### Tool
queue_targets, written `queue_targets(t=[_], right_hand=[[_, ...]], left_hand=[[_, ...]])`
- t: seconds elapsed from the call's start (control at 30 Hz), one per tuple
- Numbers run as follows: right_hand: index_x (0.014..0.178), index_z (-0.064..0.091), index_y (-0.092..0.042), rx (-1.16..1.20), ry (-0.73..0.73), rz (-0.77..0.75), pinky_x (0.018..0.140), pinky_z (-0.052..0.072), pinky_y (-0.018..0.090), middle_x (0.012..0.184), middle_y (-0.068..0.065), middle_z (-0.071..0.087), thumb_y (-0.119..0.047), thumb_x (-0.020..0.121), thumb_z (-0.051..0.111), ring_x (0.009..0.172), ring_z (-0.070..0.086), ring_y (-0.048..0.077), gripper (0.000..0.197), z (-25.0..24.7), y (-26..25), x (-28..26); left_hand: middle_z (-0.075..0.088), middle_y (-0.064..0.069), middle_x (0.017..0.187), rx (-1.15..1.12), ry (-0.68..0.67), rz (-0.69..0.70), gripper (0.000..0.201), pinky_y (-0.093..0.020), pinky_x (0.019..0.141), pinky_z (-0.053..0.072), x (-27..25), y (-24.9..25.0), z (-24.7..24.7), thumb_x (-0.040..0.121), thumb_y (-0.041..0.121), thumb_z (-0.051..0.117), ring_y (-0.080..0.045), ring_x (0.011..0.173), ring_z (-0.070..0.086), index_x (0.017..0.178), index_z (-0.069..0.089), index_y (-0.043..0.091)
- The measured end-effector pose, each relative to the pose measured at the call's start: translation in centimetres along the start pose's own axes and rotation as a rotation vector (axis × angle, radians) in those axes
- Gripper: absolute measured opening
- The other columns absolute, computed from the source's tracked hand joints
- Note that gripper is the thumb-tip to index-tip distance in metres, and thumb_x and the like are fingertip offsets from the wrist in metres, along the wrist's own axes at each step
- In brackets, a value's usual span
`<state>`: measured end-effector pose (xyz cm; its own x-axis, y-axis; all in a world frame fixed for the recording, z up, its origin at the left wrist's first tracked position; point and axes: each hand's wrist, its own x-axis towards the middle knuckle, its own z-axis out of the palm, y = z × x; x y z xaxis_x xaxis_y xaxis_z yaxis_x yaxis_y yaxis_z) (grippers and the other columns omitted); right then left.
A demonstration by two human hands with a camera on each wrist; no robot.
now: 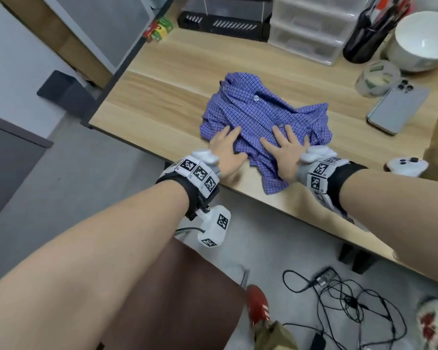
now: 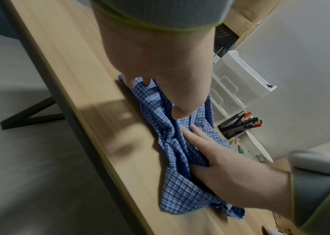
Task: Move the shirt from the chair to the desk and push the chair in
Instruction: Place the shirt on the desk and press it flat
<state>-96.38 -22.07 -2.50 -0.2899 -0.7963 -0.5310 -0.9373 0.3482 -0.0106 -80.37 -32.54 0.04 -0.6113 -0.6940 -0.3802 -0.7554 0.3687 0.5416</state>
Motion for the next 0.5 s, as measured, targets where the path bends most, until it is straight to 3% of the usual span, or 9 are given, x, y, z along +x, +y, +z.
queue_targets(t=[0.07, 0.17, 0.3, 0.4, 0.5], right_hand=[[0.160, -0.002, -0.041, -0.028, -0.023, -0.011, 0.121, 0.006, 0.067, 0.170, 0.002, -0.017, -0.016, 0.096, 0.051, 0.156, -0.016, 0.032, 0.086, -0.2, 0.4, 0.5], [0.160, -0.001, -0.041, -0.071, -0.012, -0.017, 0.121, 0.005, 0.066, 0.171, 0.001, -0.016, -0.011, 0.095, 0.050, 0.156, -0.016, 0.032, 0.088, -0.7, 0.9, 1.0], [0.160, 0.005, -0.040, -0.099, 0.043, 0.026, 0.122, -0.001, 0.064, 0.171, 0.005, -0.009, -0.016, 0.092, 0.055, 0.157, -0.011, 0.034, 0.088, -0.4, 0.2, 0.9], [0.159, 0.021, -0.033, -0.093, 0.163, 0.058, 0.122, 0.000, 0.064, 0.171, 0.012, 0.003, -0.029, 0.084, 0.064, 0.157, -0.004, 0.034, 0.087, -0.4, -1.4, 0.0], [0.147, 0.043, -0.019, -0.055, 0.287, 0.051, 0.123, 0.004, 0.061, 0.167, 0.017, 0.018, -0.031, 0.077, 0.069, 0.157, 0.005, 0.033, 0.076, -1.0, -2.8, -1.4]], left_hand=[[0.026, -0.012, 0.167, -0.061, -0.005, 0.026, 0.087, -0.038, 0.126, 0.019, -0.7, -0.2, 0.4, 0.073, 0.040, 0.052, -0.027, 0.154, 0.023, 0.157, 0.034, 0.022], [0.028, -0.011, 0.166, -0.066, -0.023, 0.060, 0.086, -0.039, 0.126, 0.019, -1.7, -1.2, 1.0, 0.073, 0.040, 0.052, -0.025, 0.155, 0.022, 0.156, 0.036, 0.021], [0.028, -0.010, 0.166, -0.037, -0.033, 0.014, 0.088, -0.039, 0.125, 0.020, -3.0, -2.6, 1.1, 0.073, 0.043, 0.052, -0.024, 0.155, 0.021, 0.156, 0.034, 0.020], [0.032, -0.010, 0.165, -0.026, -0.013, -0.015, 0.086, -0.041, 0.125, 0.023, -4.8, -2.9, 0.0, 0.075, 0.042, 0.051, -0.024, 0.154, 0.026, 0.156, 0.034, 0.018], [0.037, -0.010, 0.162, -0.041, 0.012, -0.049, 0.081, -0.042, 0.122, 0.029, -6.1, -3.2, -1.7, 0.080, 0.040, 0.052, -0.027, 0.149, 0.035, 0.156, 0.034, 0.019]])
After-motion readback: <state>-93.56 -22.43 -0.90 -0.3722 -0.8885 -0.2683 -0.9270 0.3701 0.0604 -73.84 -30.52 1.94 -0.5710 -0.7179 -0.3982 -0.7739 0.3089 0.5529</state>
